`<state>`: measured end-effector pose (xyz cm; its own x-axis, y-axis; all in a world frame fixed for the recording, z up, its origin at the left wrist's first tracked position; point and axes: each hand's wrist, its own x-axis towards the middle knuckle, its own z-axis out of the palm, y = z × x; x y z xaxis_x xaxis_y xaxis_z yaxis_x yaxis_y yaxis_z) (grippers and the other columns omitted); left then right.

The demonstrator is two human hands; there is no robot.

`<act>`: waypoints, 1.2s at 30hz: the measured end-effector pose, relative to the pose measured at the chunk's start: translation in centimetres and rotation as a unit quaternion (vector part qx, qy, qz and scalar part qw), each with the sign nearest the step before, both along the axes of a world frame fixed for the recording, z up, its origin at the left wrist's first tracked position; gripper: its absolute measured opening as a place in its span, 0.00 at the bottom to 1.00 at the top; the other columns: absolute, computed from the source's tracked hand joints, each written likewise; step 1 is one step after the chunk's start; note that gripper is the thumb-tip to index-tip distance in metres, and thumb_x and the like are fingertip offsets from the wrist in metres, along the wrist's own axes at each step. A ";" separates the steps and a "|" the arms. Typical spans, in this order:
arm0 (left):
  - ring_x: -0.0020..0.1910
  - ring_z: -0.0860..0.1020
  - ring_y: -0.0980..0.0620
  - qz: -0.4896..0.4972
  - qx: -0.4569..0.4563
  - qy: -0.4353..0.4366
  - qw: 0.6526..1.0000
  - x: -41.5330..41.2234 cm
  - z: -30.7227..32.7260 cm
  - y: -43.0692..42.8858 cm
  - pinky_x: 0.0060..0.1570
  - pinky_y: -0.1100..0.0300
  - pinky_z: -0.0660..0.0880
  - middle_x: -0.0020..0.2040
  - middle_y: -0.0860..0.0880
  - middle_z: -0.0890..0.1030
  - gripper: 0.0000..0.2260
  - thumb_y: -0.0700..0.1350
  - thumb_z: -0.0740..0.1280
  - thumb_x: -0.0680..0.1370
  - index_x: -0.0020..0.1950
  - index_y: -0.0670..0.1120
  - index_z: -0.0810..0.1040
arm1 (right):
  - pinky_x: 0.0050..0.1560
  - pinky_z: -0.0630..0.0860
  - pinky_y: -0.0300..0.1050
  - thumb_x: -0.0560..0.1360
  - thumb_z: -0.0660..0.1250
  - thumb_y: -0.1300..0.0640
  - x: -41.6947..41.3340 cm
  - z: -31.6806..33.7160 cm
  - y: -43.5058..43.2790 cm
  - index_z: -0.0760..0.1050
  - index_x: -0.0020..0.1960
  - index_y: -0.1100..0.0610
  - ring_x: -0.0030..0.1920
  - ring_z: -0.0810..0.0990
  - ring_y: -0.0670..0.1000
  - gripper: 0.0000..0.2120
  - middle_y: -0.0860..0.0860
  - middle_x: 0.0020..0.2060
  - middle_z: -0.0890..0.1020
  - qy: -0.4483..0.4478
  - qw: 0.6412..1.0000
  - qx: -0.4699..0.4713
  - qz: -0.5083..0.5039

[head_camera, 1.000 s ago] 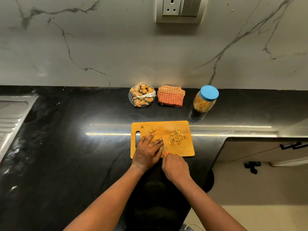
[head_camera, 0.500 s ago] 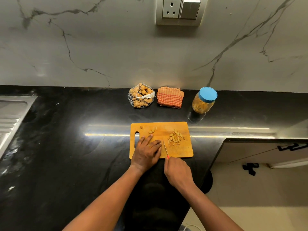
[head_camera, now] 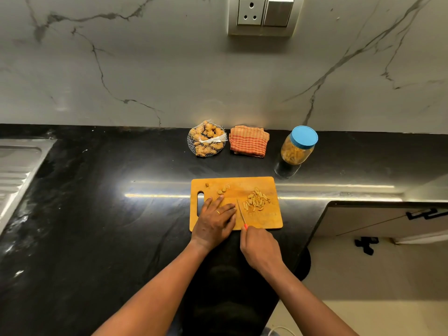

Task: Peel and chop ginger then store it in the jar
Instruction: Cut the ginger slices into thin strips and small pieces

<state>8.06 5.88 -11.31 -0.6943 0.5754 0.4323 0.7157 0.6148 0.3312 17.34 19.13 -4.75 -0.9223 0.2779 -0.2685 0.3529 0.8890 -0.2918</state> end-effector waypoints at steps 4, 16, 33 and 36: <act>0.65 0.76 0.43 -0.002 0.006 -0.001 1.000 0.0 -0.1 0.0 0.65 0.42 0.70 0.56 0.50 0.83 0.11 0.49 0.64 0.78 0.52 0.47 0.84 | 0.42 0.77 0.51 0.84 0.49 0.45 -0.1 -0.1 0.2 0.77 0.50 0.55 0.44 0.82 0.55 0.22 0.53 0.43 0.82 -0.002 1.000 0.002 0.000; 0.64 0.76 0.43 -0.004 0.014 -0.003 1.000 -0.1 -0.2 0.2 0.67 0.42 0.68 0.57 0.49 0.83 0.13 0.48 0.64 0.79 0.57 0.44 0.83 | 0.37 0.72 0.48 0.84 0.49 0.45 -0.2 -0.4 -0.2 0.76 0.50 0.55 0.41 0.81 0.54 0.21 0.53 0.42 0.82 0.020 0.999 0.024 0.029; 0.66 0.74 0.45 0.007 -0.002 -0.017 1.000 -0.1 -0.3 0.0 0.71 0.46 0.65 0.60 0.46 0.81 0.16 0.50 0.64 0.78 0.60 0.42 0.81 | 0.37 0.73 0.48 0.84 0.49 0.44 -0.5 -0.7 0.1 0.77 0.49 0.55 0.40 0.81 0.54 0.21 0.53 0.41 0.82 0.028 0.999 0.023 0.011; 0.66 0.74 0.45 0.007 -0.007 -0.024 1.000 -0.1 -0.3 0.1 0.71 0.46 0.65 0.61 0.46 0.81 0.16 0.50 0.64 0.78 0.60 0.42 0.81 | 0.38 0.75 0.48 0.84 0.49 0.44 -0.5 -0.8 -0.1 0.77 0.49 0.54 0.40 0.81 0.53 0.22 0.52 0.41 0.82 0.027 0.999 0.019 0.015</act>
<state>7.95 5.94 -11.61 -0.7216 0.5717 0.3904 0.6910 0.6289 0.3563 16.83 19.03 -5.57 -0.9430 0.2591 -0.2087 0.3108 0.9098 -0.2750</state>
